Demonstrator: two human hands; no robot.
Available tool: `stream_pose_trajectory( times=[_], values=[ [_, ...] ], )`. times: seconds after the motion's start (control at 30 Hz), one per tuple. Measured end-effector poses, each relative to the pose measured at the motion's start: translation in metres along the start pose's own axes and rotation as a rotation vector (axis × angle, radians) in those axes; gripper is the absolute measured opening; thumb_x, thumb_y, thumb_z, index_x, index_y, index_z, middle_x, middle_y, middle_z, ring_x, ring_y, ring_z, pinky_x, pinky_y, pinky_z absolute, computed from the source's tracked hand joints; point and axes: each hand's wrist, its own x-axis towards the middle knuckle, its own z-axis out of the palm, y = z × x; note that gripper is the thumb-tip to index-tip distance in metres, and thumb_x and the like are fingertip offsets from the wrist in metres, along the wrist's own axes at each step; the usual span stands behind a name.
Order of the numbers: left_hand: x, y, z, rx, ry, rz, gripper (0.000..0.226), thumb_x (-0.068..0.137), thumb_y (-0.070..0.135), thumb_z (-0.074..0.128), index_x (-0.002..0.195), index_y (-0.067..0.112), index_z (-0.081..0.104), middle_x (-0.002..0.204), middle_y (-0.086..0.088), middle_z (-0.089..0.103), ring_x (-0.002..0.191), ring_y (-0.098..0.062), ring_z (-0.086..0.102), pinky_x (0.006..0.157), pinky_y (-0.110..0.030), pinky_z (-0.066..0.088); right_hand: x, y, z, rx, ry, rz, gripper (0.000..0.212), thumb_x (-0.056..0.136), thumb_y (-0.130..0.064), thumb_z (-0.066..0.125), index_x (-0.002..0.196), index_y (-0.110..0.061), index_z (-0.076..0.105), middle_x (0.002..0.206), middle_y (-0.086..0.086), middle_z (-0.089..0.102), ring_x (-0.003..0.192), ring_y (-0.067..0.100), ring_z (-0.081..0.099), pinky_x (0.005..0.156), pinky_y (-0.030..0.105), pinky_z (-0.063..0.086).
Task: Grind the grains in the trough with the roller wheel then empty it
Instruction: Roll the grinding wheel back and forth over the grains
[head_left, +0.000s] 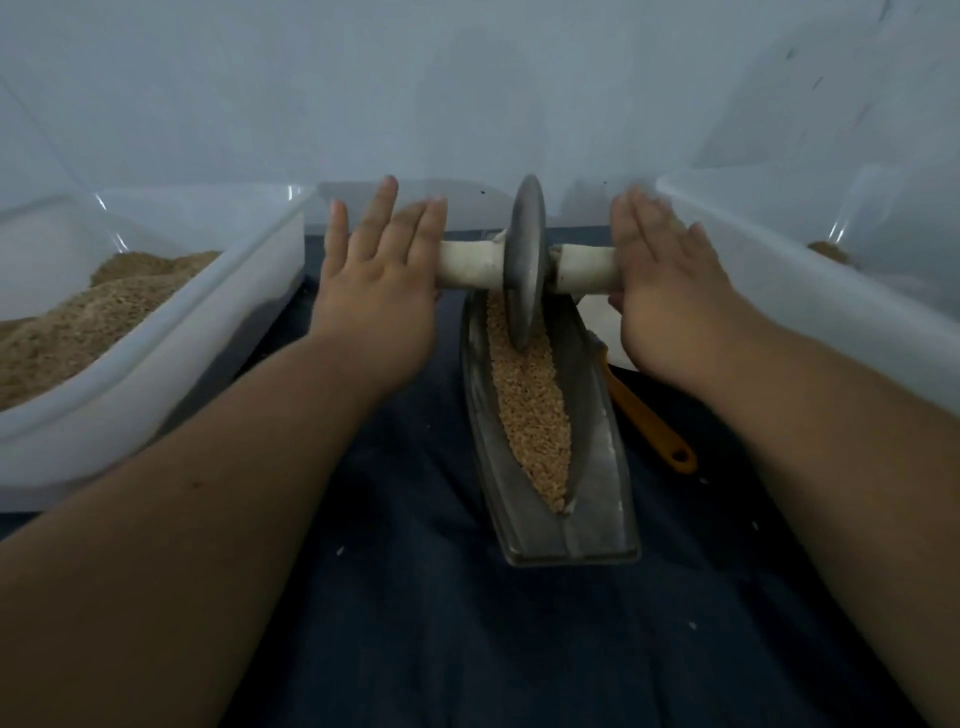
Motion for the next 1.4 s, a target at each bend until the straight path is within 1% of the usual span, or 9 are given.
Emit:
stream_pose_trajectory(
  times=[0.2,0.3,0.53,0.73,0.8,0.93,1.13,1.23,1.4],
  values=[
    [0.003,-0.005,-0.011,-0.002,-0.096,0.038,0.06,0.097,0.033,0.045,0.15,0.012,0.026,0.147,-0.014,0.04,0.136,-0.034,0.033,0.115,-0.049,0.018,-0.001,0.001,-0.014,-0.013,-0.104,-0.042,0.077,0.094,-0.035,0.055,0.155,-0.014,0.012,0.154,0.014,0.031,0.139,0.032,0.03,0.116,0.042,0.017],
    [-0.001,-0.009,-0.038,-0.024,-0.246,0.143,0.033,0.095,0.036,0.047,0.123,0.02,0.053,0.118,-0.009,0.059,0.105,-0.03,0.055,0.092,-0.044,0.044,-0.009,-0.002,-0.049,-0.024,-0.229,-0.094,0.06,0.092,-0.046,0.053,0.145,-0.023,0.037,0.132,0.009,0.054,0.111,0.027,0.054,0.088,0.038,0.045],
    [-0.012,-0.01,-0.084,-0.001,-0.626,0.229,0.023,0.089,0.043,0.053,0.107,0.029,0.06,0.093,0.008,0.062,0.085,-0.011,0.057,0.075,-0.031,0.043,-0.025,-0.009,-0.107,-0.069,-0.525,-0.187,0.051,0.08,-0.056,0.041,0.13,-0.052,0.048,0.104,-0.022,0.059,0.091,0.003,0.052,0.076,0.028,0.04],
    [0.0,-0.006,-0.038,-0.068,-0.332,0.086,0.042,0.095,0.021,0.049,0.137,0.017,0.047,0.128,-0.011,0.058,0.117,-0.03,0.053,0.102,-0.043,0.039,-0.009,-0.001,-0.047,0.079,-0.222,-0.03,0.054,0.098,-0.011,0.048,0.148,-0.029,0.036,0.138,0.005,0.051,0.117,0.024,0.051,0.09,0.034,0.042],
    [0.001,-0.003,-0.016,-0.033,-0.193,0.006,0.06,0.094,0.013,0.045,0.151,0.015,0.026,0.15,-0.011,0.038,0.141,-0.03,0.028,0.118,-0.048,0.012,-0.004,-0.002,-0.024,0.059,-0.085,0.027,0.068,0.095,-0.003,0.046,0.155,-0.02,0.019,0.16,0.006,0.022,0.144,0.027,0.023,0.118,0.038,0.019],
    [-0.001,-0.002,0.007,-0.017,-0.092,-0.047,0.077,0.094,0.014,0.045,0.154,0.011,-0.003,0.162,-0.007,0.005,0.148,-0.026,-0.009,0.116,-0.049,-0.014,0.001,0.001,-0.005,-0.014,-0.005,0.005,0.079,0.097,-0.015,0.046,0.155,-0.021,-0.007,0.163,0.001,-0.011,0.149,0.018,-0.013,0.117,0.035,-0.011],
    [0.003,-0.011,-0.018,-0.074,-0.252,0.039,0.052,0.095,0.034,0.05,0.143,0.018,0.037,0.138,-0.012,0.049,0.124,-0.034,0.046,0.106,-0.048,0.034,-0.007,-0.008,-0.04,-0.08,-0.071,-0.079,0.05,0.093,-0.037,0.057,0.138,-0.02,0.044,0.127,0.009,0.056,0.112,0.029,0.052,0.101,0.041,0.038],
    [0.0,-0.014,-0.049,-0.069,-0.424,0.15,0.023,0.093,0.038,0.052,0.111,0.023,0.055,0.105,-0.001,0.061,0.093,-0.022,0.058,0.085,-0.041,0.047,-0.016,-0.009,-0.074,-0.135,-0.269,-0.154,0.031,0.092,-0.045,0.054,0.119,-0.029,0.057,0.097,-0.003,0.06,0.082,0.016,0.056,0.065,0.032,0.04],
    [-0.013,-0.009,-0.088,-0.069,-0.695,0.202,0.023,0.083,0.051,0.049,0.099,0.036,0.054,0.089,0.01,0.059,0.08,-0.005,0.053,0.07,-0.028,0.041,-0.025,-0.008,-0.105,-0.076,-0.512,-0.164,0.045,0.077,-0.058,0.048,0.118,-0.045,0.057,0.1,-0.016,0.063,0.085,0.007,0.056,0.073,0.027,0.044]
  ],
)
